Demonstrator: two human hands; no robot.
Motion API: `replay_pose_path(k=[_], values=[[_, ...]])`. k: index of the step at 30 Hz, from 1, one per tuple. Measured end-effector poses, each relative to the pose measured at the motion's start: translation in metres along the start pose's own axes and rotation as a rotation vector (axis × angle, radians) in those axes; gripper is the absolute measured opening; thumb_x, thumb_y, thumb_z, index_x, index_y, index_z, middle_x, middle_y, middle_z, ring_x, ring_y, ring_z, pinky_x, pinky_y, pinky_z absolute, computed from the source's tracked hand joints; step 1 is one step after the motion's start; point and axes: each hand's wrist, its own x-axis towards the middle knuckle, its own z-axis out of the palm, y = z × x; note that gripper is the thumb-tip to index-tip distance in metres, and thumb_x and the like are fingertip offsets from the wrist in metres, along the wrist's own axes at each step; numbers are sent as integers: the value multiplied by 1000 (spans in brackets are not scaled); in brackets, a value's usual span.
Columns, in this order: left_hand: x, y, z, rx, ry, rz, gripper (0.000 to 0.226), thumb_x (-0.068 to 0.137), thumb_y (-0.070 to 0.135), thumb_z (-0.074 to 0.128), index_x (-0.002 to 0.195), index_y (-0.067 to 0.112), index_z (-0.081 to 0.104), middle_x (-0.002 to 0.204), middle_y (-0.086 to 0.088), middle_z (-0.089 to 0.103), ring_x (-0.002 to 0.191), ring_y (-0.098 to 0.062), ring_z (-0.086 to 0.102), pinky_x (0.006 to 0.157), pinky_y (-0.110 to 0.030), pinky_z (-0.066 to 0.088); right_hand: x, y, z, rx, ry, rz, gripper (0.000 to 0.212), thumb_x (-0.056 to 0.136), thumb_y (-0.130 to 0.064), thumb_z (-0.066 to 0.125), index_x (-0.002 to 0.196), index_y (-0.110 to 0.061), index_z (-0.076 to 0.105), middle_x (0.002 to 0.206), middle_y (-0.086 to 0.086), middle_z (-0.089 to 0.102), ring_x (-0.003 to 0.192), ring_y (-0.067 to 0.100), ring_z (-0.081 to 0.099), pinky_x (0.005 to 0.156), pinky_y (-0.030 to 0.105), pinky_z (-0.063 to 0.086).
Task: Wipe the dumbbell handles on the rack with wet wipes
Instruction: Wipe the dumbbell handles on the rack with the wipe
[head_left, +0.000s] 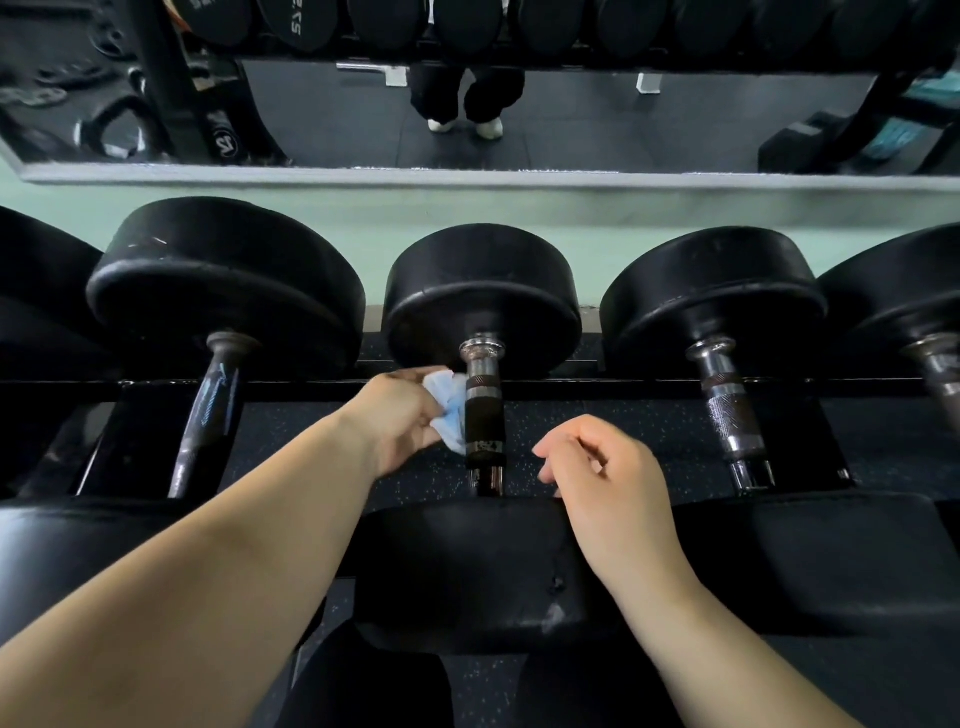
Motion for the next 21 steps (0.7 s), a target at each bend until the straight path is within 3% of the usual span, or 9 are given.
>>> replay_pose_path(k=[2,4,6,9,11,13,15,19,21], values=[[-1,-7,0,201,-30,-36,40,74,-26,27,79,3,55,78,-10,54,68,-17,56,45,-19,50,0,0,0,-11,2,1,18,68,-28,41,64,-22,57,65,-2,59,55,9,50,52,19,38],[-2,-14,1,435,-64,-85,38,71,-24,29,70,4,55,69,-12,51,54,-15,53,40,-16,41,0,0,-1,-5,-11,11,18,74,-25,44,63,-21,58,65,-2,59,54,9,50,52,19,38],[-3,-16,2,562,-75,-116,39,70,-21,30,75,6,58,62,-11,47,47,-16,44,39,-13,32,0,-1,-2,-7,-11,12,25,80,-13,47,58,-22,57,64,-1,60,53,7,48,52,18,37],[2,-13,4,307,-90,-74,57,71,-25,26,111,3,54,80,-14,53,65,-22,48,43,-18,41,0,-3,-2,-20,-6,17,23,80,-12,46,61,-20,57,63,6,59,55,12,49,53,27,40],[1,-7,7,79,-36,-22,57,77,-25,23,119,6,45,86,-9,55,70,-18,54,43,-18,49,-1,-4,-2,-16,-4,21,21,79,-18,45,62,-19,57,62,8,59,57,15,50,55,32,41],[1,-5,6,29,-19,4,55,79,-25,23,120,7,44,90,-9,55,73,-18,56,44,-19,52,-1,-4,-2,-9,-2,24,21,79,-13,46,62,-18,58,60,7,59,55,13,49,56,31,41],[-1,-6,3,135,-79,-22,54,76,-26,23,114,4,48,86,-11,56,68,-17,56,43,-20,50,-1,-4,-2,-10,8,26,23,80,-8,47,62,-17,58,60,7,58,55,13,49,56,30,40],[-12,-11,6,445,-181,-113,48,73,-26,21,86,3,57,44,0,57,35,-7,53,35,-12,38,-1,-4,-2,-17,-1,36,22,79,-9,46,63,-18,58,57,2,57,52,6,46,50,19,35],[-14,-11,9,454,-193,-122,49,74,-26,20,87,2,58,43,0,56,33,-6,52,33,-10,36,-1,-4,-3,-21,-10,38,22,79,-10,46,63,-18,58,58,2,57,52,5,45,49,17,34]])
